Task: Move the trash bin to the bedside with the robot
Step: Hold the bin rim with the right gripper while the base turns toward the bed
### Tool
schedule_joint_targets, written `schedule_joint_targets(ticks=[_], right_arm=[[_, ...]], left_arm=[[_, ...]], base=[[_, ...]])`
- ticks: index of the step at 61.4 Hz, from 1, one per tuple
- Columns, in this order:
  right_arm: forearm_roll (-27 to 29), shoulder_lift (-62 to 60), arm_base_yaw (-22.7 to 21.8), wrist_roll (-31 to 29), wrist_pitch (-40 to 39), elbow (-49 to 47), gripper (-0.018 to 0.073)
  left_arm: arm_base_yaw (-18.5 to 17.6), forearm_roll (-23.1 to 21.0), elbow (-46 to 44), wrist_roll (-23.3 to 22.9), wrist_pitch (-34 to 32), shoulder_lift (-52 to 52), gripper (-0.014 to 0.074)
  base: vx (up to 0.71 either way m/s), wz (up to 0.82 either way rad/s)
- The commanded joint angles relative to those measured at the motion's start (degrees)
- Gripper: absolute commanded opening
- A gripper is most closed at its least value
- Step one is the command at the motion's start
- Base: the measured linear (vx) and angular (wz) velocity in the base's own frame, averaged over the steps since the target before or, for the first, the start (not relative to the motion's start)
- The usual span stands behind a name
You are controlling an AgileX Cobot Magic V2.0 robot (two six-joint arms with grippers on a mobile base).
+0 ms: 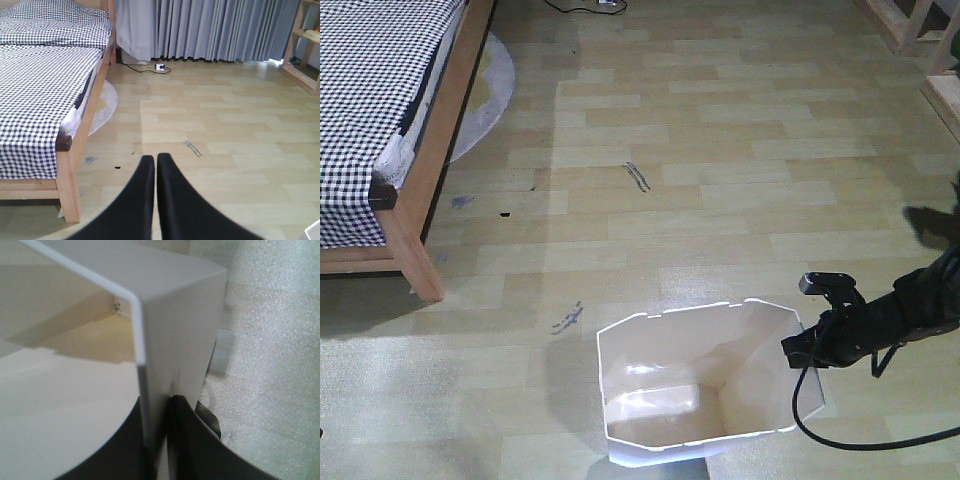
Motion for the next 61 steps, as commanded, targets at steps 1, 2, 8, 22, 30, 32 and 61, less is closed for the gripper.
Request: schedule_joint_targets(ticks=[1, 2, 8, 22, 30, 32, 61], right_arm=[[2.0, -4.3, -0.3, 0.2, 10.5, -0.5, -0.0006], [2.0, -4.3, -0.3, 0.2, 10.5, -0.5, -0.0006], [2.0, -4.3, -0.3, 0.2, 10.5, -0.5, -0.0006], [2.0, -4.3, -0.3, 0.2, 10.5, -0.5, -0.0006], [2.0, -4.3, -0.3, 0.2, 10.5, -0.5, -0.0006], [2.0, -4.3, -0.3, 0.2, 10.5, -0.5, -0.0006], [2.0, -4.3, -0.3, 0.2, 10.5, -0.5, -0.0006]], left_arm=[[0.0, -0.3, 1.1, -0.3, -3.8, -0.8, -0.0006], [0.0, -0.3, 1.1, -0.3, -3.8, -0.8, -0.0006], [0.0, -0.3, 1.1, -0.3, -3.8, -0.8, -0.0006], [0.0, -0.3, 1.1, -0.3, -3.8, -0.8, -0.0006], [0.0, -0.3, 1.1, -0.3, -3.8, -0.8, -0.0006], [0.0, -0.3, 1.1, -0.3, -3.8, -0.8, -0.0006], [0.0, -0.3, 1.1, -0.3, -3.8, -0.8, -0.0006]], base=[[0.21, 0.07], [0.21, 0.05], [0.21, 0.04], [0.23, -0.01], [0.25, -0.06], [0.26, -0.08], [0.28, -0.08]])
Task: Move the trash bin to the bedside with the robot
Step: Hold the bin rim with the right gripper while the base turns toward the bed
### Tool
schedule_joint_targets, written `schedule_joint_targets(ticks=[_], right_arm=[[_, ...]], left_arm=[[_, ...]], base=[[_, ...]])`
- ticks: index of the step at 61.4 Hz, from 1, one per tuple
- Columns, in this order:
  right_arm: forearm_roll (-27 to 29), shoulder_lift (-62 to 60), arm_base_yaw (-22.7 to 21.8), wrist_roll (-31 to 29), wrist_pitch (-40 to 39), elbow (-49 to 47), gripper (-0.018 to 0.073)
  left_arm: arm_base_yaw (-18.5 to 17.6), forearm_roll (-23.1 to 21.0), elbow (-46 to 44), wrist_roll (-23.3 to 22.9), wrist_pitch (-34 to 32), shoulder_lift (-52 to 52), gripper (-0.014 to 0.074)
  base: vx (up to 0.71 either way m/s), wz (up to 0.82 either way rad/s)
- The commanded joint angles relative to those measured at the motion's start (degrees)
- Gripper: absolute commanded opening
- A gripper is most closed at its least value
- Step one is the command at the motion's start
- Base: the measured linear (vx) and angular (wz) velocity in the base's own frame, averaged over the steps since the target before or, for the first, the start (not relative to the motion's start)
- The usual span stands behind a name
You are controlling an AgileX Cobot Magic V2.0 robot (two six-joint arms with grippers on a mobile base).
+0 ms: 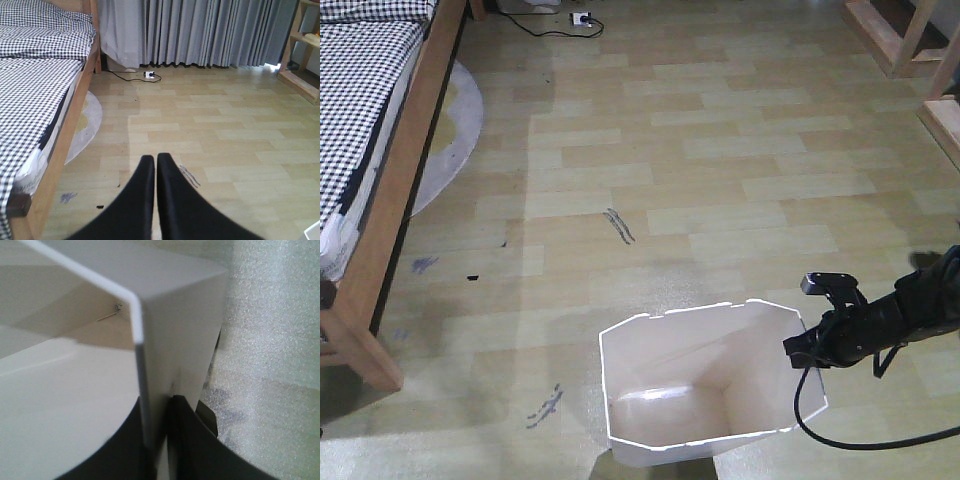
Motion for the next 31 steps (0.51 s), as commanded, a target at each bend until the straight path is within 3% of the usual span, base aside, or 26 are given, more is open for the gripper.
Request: schedule_joint_targets(ticks=[1, 31], right_arm=[[2.0, -4.3, -0.3, 0.2, 11.1, -0.5, -0.0006], [2.0, -4.3, -0.3, 0.2, 11.1, -0.5, -0.0006]], left_arm=[[0.0, -0.3, 1.1, -0.3, -3.8, -0.8, -0.0006], [0.0, -0.3, 1.1, -0.3, -3.8, -0.8, -0.0006]], base=[[0.29, -0.03], [0.29, 0.07]])
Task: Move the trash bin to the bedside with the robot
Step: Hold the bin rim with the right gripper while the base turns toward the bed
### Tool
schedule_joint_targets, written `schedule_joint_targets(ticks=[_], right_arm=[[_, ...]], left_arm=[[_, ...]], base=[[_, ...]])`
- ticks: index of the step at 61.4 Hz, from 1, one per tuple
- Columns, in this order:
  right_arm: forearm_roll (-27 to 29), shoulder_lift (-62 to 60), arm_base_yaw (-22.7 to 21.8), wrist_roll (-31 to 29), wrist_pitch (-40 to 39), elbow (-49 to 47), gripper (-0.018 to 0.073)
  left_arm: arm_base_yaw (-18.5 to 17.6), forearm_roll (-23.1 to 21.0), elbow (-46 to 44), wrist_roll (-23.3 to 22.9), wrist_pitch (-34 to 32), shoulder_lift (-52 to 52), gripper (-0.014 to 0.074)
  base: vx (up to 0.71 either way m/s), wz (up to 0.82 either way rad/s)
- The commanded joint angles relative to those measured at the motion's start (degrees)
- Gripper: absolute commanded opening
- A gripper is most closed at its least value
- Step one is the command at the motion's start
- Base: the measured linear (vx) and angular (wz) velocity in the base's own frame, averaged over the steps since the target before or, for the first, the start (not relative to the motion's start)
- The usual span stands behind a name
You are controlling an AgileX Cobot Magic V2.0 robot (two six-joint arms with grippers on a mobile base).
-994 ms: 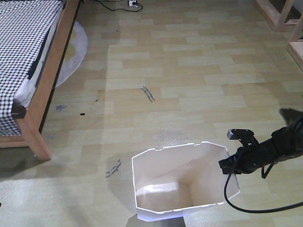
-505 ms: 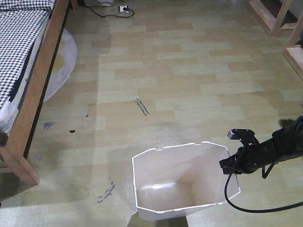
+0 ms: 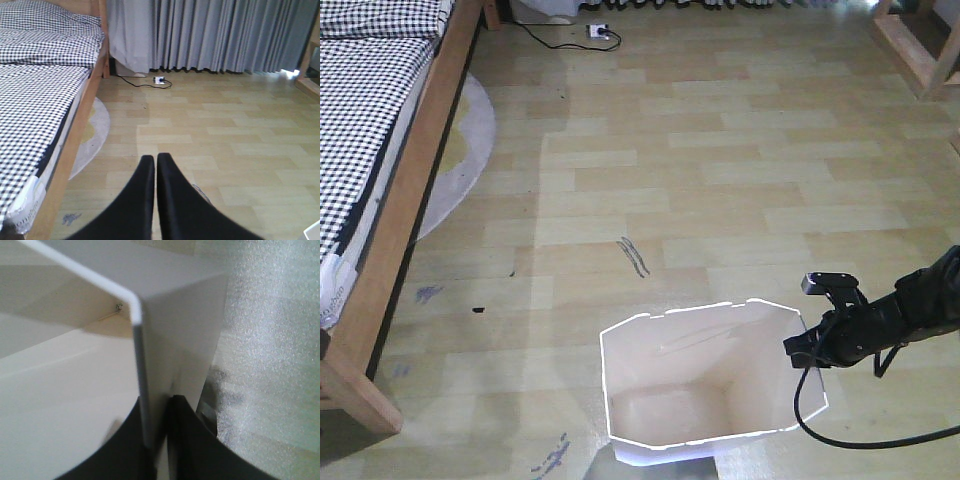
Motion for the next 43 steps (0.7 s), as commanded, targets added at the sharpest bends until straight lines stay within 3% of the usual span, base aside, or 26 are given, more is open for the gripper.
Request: schedule_joint_targets(ticks=[1, 43], right_arm=[[2.0, -4.3, -0.3, 0.2, 11.3, -0.5, -0.0006], [2.0, -4.3, -0.3, 0.2, 11.3, -0.5, -0.0006]], left_arm=[[0.0, -0.3, 1.1, -0.3, -3.8, -0.8, -0.0006], [0.0, -0.3, 1.1, -0.3, -3.8, -0.8, -0.0006]], base=[[0.27, 0.17], [0.25, 0.10]])
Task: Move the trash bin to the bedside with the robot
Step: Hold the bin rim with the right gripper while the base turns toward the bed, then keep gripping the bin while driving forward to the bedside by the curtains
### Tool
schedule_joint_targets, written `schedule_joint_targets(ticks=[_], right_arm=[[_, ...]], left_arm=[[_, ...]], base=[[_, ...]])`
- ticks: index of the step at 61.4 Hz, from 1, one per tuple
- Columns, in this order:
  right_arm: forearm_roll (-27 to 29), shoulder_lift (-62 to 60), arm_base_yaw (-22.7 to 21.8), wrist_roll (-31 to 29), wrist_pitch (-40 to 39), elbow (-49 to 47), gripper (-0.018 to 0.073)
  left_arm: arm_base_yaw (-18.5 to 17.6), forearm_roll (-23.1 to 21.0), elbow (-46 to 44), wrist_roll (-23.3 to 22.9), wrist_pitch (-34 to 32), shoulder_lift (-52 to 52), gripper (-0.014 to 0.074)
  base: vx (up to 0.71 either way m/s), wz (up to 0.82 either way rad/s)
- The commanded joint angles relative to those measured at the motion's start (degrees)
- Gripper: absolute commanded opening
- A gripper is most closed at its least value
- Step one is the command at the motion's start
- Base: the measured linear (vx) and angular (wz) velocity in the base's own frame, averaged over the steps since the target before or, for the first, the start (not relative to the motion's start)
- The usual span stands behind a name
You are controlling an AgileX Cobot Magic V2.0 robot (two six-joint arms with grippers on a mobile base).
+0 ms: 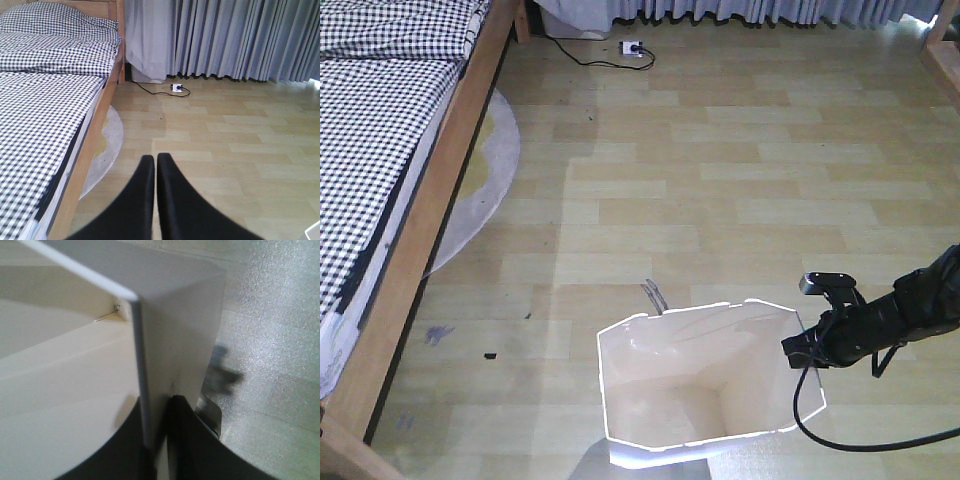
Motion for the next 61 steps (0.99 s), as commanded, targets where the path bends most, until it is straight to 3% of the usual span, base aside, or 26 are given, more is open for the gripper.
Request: schedule_joint_targets(ticks=[1, 61], right_arm=[[2.0, -4.3, -0.3, 0.2, 10.6, -0.5, -0.0006], [2.0, -4.3, -0.3, 0.2, 10.6, -0.5, -0.0006]], left_arm=[[0.0, -0.3, 1.1, -0.3, -3.8, -0.8, -0.0006], [0.0, -0.3, 1.1, -0.3, -3.8, -0.8, -0.0006]], base=[[0.25, -0.04], [0.25, -0.01]])
